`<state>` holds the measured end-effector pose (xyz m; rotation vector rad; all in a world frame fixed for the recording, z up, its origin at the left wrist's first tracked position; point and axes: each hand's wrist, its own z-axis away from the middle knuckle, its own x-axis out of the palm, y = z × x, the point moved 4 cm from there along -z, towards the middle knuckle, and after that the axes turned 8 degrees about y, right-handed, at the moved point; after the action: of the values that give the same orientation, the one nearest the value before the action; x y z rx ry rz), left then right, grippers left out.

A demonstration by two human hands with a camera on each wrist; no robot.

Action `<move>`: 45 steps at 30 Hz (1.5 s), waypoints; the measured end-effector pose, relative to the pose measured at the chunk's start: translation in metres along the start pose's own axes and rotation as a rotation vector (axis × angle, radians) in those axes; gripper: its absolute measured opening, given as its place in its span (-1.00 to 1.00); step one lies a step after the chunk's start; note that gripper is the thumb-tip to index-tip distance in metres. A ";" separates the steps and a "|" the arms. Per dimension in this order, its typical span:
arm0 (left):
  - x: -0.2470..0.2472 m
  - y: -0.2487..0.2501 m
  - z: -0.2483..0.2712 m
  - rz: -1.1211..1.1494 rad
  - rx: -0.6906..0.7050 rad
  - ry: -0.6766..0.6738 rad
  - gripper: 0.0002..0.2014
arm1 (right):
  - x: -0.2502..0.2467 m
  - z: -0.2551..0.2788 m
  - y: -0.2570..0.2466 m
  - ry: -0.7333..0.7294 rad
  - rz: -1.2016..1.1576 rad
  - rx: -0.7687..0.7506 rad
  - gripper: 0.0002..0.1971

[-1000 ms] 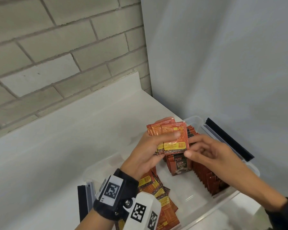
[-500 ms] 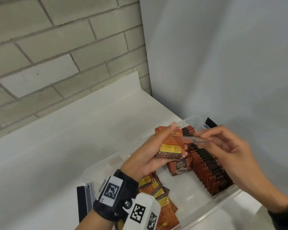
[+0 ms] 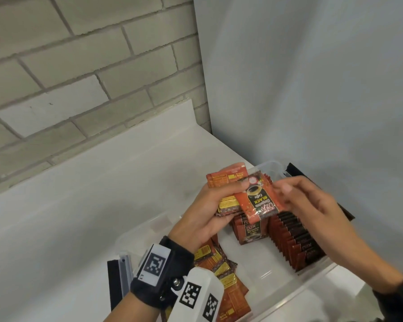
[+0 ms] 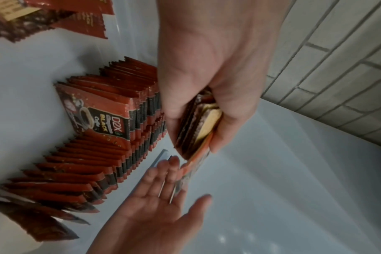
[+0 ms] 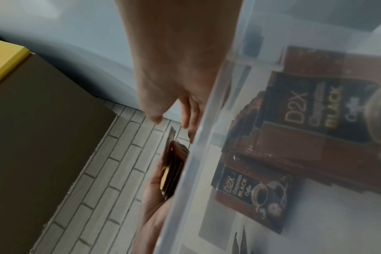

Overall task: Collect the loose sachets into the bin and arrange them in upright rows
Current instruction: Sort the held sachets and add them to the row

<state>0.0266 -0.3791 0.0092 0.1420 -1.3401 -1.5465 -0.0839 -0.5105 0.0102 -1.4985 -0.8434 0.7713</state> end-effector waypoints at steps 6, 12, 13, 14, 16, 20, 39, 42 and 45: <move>0.002 0.000 0.002 0.020 0.059 0.003 -0.60 | 0.011 0.001 -0.001 -0.133 0.007 0.106 -0.65; -0.001 0.005 0.002 0.088 0.087 0.047 -0.84 | -0.001 -0.005 0.005 -0.005 -0.154 0.127 -0.54; -0.002 0.007 0.001 0.113 0.094 0.078 -0.87 | -0.002 -0.004 0.003 -0.010 -0.137 0.108 -0.65; -0.004 0.009 0.001 0.136 0.101 0.106 -0.87 | -0.001 -0.003 -0.001 -0.036 -0.106 0.089 -0.72; -0.007 0.011 0.000 0.159 0.117 0.158 -0.80 | 0.002 0.000 -0.004 -0.137 -0.003 0.043 -0.83; -0.007 0.012 0.001 0.191 0.115 0.182 -0.78 | 0.009 0.003 0.003 -0.319 0.472 -0.193 -0.86; -0.002 0.005 0.003 0.201 0.022 0.114 -0.70 | 0.031 0.001 0.014 -0.345 0.996 -0.788 -0.59; -0.004 0.004 0.002 0.155 0.014 0.120 -0.76 | 0.031 0.001 0.013 -0.337 0.995 -0.804 -0.57; -0.006 0.004 0.000 0.126 0.031 0.132 -0.75 | 0.029 0.001 0.015 -0.329 0.999 -0.809 -0.53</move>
<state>0.0311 -0.3740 0.0093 0.1723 -1.2452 -1.3874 -0.0685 -0.4854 -0.0051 -2.6330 -0.6262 1.5441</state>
